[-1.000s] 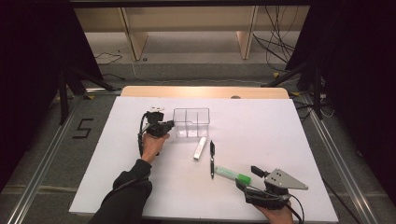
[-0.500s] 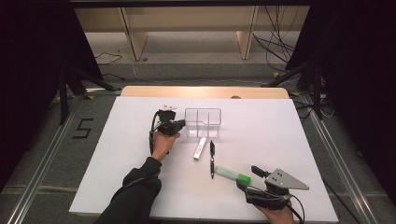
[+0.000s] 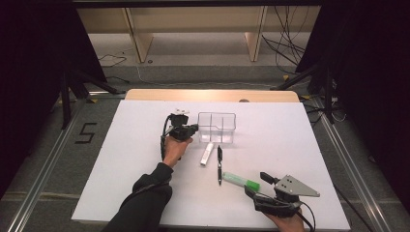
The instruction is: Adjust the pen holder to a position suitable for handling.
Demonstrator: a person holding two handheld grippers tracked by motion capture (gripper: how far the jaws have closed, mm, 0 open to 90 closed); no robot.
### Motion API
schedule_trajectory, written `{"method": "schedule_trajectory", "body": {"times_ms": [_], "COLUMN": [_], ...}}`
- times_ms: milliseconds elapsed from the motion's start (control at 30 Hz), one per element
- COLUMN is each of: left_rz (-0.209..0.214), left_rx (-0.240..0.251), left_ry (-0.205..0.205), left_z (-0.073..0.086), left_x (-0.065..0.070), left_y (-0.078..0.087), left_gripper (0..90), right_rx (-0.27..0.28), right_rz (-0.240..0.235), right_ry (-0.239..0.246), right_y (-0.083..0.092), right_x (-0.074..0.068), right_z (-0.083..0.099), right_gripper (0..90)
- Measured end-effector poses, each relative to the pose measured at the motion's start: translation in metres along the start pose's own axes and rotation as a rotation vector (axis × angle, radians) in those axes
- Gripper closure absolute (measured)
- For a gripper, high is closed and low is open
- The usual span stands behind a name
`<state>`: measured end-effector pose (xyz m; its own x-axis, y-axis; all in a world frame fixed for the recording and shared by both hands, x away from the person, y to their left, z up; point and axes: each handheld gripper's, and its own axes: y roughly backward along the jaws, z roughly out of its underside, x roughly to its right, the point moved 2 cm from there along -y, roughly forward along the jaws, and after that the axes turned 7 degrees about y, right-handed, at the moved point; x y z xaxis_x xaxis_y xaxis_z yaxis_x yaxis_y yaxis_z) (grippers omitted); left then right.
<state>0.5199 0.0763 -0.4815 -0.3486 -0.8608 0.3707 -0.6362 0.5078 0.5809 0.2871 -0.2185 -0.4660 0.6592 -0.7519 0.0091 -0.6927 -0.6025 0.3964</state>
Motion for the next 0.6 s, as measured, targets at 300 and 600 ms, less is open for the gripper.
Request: {"method": "schedule_trajectory", "body": {"times_ms": [300, 600], "left_rz": [-0.018, 0.011], "left_rx": [0.0, -0.002], "left_ry": [0.03, 0.014], "left_z": [-0.001, 0.013], "left_x": [-0.008, -0.017], "left_y": [0.016, 0.045], "left_gripper": [70.7, 51.6], "right_rx": [0.0, -0.015], "right_rz": [0.001, 0.013], "right_ry": [0.0, -0.031], "right_y": [0.0, -0.003], "right_x": [0.0, 0.0], "right_z": [0.0, 0.0], "right_gripper": [26.9, 27.2]}}
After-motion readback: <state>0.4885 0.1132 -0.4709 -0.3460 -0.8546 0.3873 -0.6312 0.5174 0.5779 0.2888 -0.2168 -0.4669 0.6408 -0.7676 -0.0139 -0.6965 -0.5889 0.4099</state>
